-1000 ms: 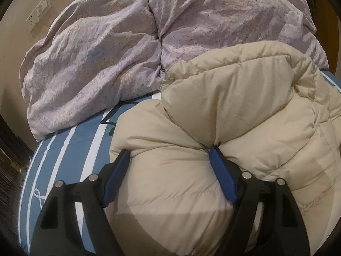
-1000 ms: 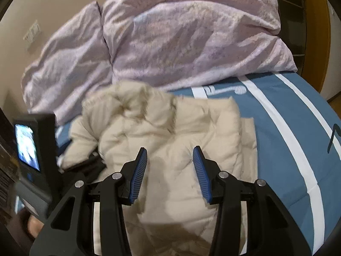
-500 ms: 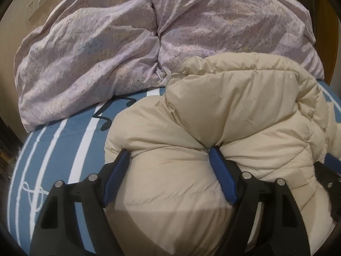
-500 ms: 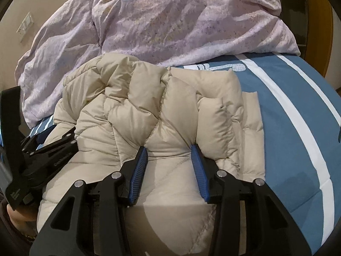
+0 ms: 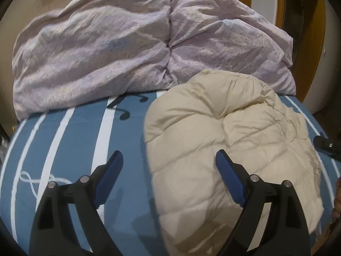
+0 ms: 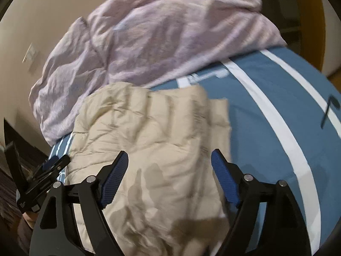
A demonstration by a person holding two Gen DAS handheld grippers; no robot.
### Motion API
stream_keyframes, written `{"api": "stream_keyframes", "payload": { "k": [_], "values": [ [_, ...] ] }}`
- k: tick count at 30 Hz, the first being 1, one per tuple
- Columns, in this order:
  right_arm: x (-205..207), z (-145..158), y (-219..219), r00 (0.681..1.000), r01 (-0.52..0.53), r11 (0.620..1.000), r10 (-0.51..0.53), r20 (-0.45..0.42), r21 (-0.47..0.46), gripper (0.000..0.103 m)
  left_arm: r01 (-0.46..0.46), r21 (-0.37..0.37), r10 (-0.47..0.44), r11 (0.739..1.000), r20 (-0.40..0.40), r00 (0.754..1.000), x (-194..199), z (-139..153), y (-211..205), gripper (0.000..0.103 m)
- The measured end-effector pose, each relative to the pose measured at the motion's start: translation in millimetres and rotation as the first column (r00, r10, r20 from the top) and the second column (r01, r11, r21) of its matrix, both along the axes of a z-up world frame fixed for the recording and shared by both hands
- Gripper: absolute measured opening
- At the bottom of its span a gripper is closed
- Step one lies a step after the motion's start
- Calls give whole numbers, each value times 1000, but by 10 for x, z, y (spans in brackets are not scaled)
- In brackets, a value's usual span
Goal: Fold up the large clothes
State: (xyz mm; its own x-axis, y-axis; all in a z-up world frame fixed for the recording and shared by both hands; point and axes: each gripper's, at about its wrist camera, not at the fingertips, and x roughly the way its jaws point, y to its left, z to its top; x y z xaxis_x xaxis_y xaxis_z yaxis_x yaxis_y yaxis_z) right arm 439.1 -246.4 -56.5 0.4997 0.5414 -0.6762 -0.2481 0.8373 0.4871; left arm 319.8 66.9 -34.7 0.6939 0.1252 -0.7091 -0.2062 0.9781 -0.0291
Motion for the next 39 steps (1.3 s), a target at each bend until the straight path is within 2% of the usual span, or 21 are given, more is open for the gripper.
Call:
{"api": "stream_keyframes", "payload": {
  "k": [6, 13, 15, 21, 22, 24, 26, 29, 32, 39],
  "values": [
    [135, -257, -63, 988, -15, 997, 27, -152, 79, 87, -23, -99, 17, 995, -55, 998, -30, -129, 201, 88],
    [208, -432, -110, 972, -3, 987, 41, -230, 163, 101, -27, -187, 12, 982, -79, 997, 16, -205, 252, 89],
    [249, -506, -101, 965, -2, 980, 54, -258, 199, 102, -29, -203, 12, 979, -83, 996, 34, -227, 249, 89],
    [271, -504, 69, 972, -47, 974, 96, -213, 220, 102, -23, -222, 1, 975, -95, 995, 55, -216, 242, 89],
    [275, -505, 82, 974, -49, 974, 96, -206, 222, 99, -22, -224, 1, 974, -94, 996, 54, -208, 246, 88],
    [282, -539, 90, 973, -47, 963, 104, -207, 265, 84, -23, -228, 2, 973, -92, 996, 50, -197, 260, 88],
    [277, -559, 62, 974, -35, 947, 103, -200, 318, 59, -24, -248, 3, 968, -87, 996, 48, -185, 284, 88],
    [261, -543, -13, 980, -12, 933, 82, -182, 360, 36, -18, -309, -6, 951, -78, 997, 47, -167, 318, 88],
    [268, -571, -103, 979, 18, 921, 62, -193, 388, 28, -8, -386, -22, 923, -73, 997, 55, -161, 330, 88],
    [260, -571, -87, 981, 23, 922, 53, -187, 386, 25, -12, -485, -36, 875, -90, 995, 143, -253, 290, 87]
  ]
}}
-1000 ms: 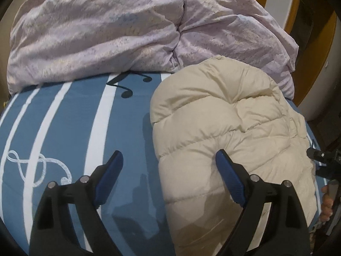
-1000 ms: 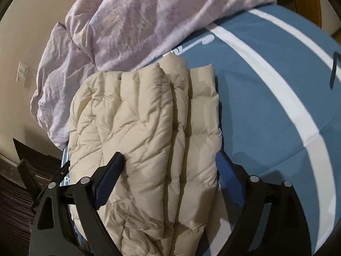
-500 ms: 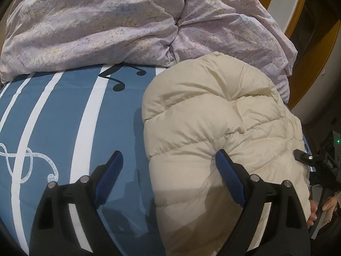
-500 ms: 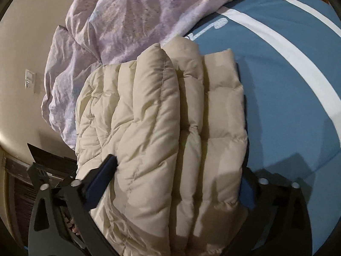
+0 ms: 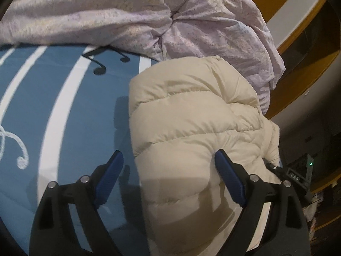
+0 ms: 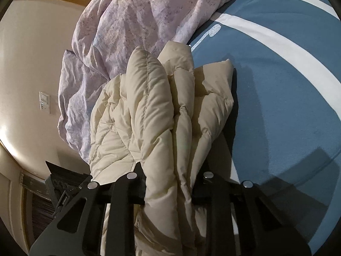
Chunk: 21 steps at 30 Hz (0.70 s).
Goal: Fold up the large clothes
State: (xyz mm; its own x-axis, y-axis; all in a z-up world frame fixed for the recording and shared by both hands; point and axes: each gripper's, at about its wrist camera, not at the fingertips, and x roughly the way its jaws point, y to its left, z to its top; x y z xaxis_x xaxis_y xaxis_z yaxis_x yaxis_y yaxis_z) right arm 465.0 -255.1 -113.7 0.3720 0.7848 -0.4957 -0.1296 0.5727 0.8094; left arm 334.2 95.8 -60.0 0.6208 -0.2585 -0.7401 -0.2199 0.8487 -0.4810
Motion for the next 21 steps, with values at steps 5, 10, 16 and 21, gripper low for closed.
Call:
{"api": "stream_keyframes", "payload": {
  "k": [5, 10, 16, 21],
  "values": [
    [-2, 19, -3, 1000, -7, 1000, 7, 0, 12, 23, -15, -158, 13, 987, -9, 1000, 67, -160, 25, 66],
    [41, 165, 64, 999, -25, 999, 24, 34, 34, 22, 6, -163, 0, 987, 32, 999, 38, -82, 91, 38],
    [132, 445, 508, 990, -96, 995, 93, 104, 19, 20, -41, -94, 50, 995, 86, 995, -34, 174, 379, 28],
    [198, 622, 940, 975, -155, 988, 154, 162, -1, 20, -101, -59, 108, 993, 133, 985, -111, 384, 716, 27]
  ]
}}
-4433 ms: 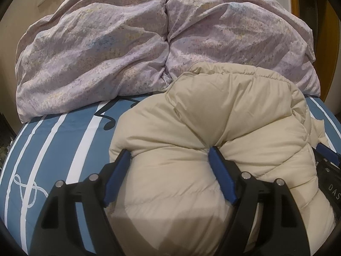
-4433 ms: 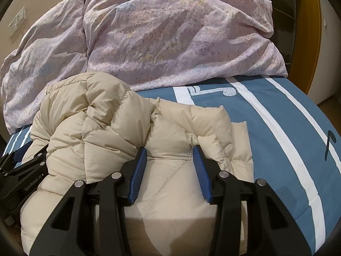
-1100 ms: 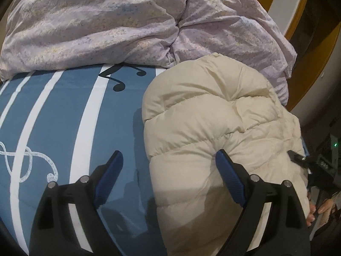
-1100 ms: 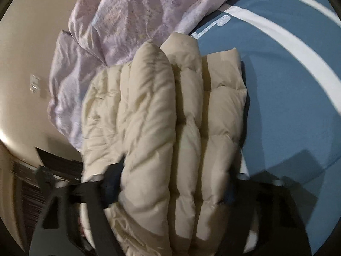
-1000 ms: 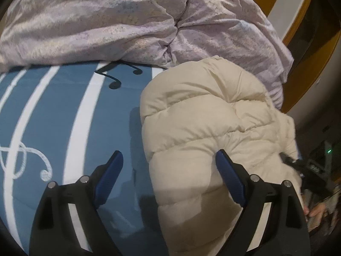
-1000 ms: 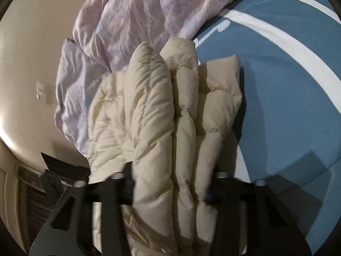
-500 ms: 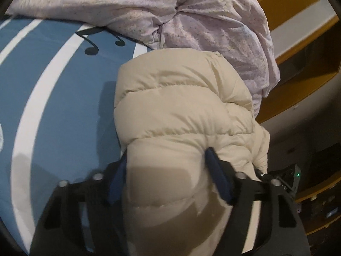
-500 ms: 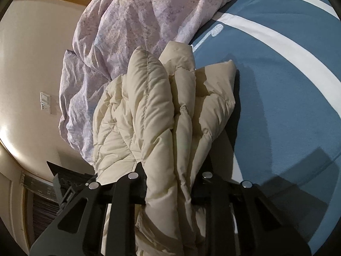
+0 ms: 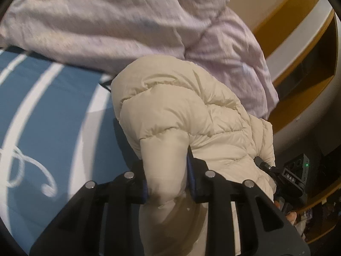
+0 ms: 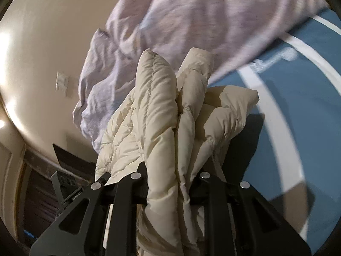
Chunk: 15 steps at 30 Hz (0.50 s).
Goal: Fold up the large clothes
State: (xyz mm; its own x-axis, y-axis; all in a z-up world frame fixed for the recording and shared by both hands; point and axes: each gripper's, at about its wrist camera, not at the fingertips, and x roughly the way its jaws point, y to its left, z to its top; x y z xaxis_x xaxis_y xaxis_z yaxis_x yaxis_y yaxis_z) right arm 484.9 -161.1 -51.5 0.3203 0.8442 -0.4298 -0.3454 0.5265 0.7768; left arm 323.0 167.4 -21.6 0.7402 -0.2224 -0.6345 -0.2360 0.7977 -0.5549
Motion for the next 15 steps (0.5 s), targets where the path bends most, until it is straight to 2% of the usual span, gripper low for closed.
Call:
{"api": "stream_keyframes", "payload": {
  "k": [7, 10, 12, 15],
  "values": [
    [96, 81, 482, 995, -52, 998, 56, 86, -46, 20, -61, 103, 55, 993, 56, 997, -96, 160, 319, 26],
    [146, 17, 602, 992, -54, 996, 61, 109, -65, 20, -79, 143, 72, 987, 54, 996, -37, 99, 424, 26],
    [186, -97, 697, 993, -49, 992, 61, 103, -114, 20, -83, 171, 77, 982, 38, 996, 16, 15, 450, 27],
    [185, -250, 730, 994, -39, 985, 55, 91, -169, 27, -66, 258, 64, 964, 16, 998, 68, -106, 423, 30]
  ]
}}
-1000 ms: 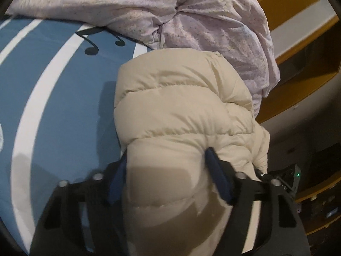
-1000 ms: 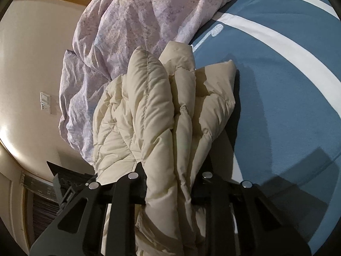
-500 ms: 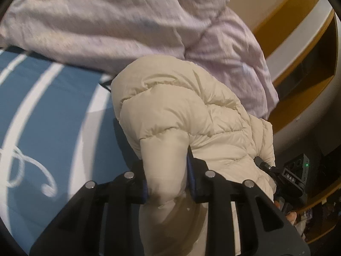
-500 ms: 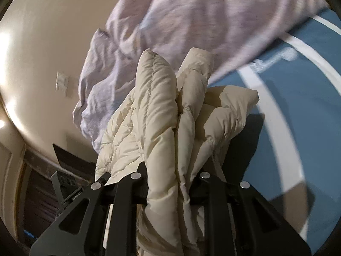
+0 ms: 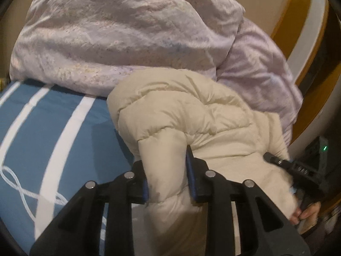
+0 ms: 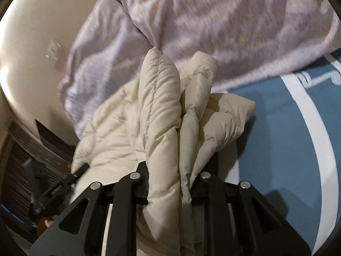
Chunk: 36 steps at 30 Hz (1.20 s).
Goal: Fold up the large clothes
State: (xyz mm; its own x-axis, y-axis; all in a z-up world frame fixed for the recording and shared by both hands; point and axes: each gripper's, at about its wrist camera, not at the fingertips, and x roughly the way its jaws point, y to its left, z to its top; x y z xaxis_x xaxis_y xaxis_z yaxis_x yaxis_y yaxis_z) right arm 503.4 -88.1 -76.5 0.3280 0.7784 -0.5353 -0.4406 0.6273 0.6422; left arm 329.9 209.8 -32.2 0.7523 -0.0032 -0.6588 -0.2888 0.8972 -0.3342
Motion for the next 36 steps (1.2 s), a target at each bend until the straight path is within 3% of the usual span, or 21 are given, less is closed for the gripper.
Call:
{"api": "stream_keyframes", "payload": {
  "k": [3, 5, 7, 8, 12, 15, 20, 22, 25, 36],
  "values": [
    [-20, 6, -37, 999, 33, 998, -32, 8, -51, 43, 7, 99, -5, 995, -20, 1000, 6, -11, -77, 39],
    [-64, 66, -95, 997, 74, 992, -71, 29, -105, 60, -8, 143, 13, 990, -33, 999, -16, 18, -99, 51],
    [-90, 138, -127, 993, 108, 985, -100, 60, -134, 64, -34, 181, 42, 983, -43, 998, -43, 62, -104, 64],
    [-127, 200, -186, 989, 131, 981, -120, 87, -145, 64, -48, 201, 58, 978, -44, 997, -65, 92, -98, 70],
    [-290, 503, -285, 963, 201, 970, -169, 211, -137, 64, -88, 213, 98, 973, -34, 995, -135, 197, -78, 72],
    [-443, 665, -89, 959, 143, 979, -100, 266, -145, 64, -108, 221, 118, 969, -29, 993, -115, 260, -122, 72],
    [-624, 701, 411, 923, 107, 958, 4, 384, -267, 62, -99, 289, 116, 952, -43, 992, -1, 295, -314, 73],
    [-593, 628, 545, 924, 105, 948, 18, 383, -299, 60, -86, 313, 108, 946, -55, 993, 42, 275, -386, 74],
    [-405, 337, 569, 951, 113, 928, 2, 309, -355, 53, -59, 349, 94, 935, -86, 992, 132, 186, -468, 75],
    [-266, 34, 434, 977, 77, 946, -8, 214, -314, 53, -37, 320, 74, 947, -104, 992, 294, -94, -443, 84]
  ]
}}
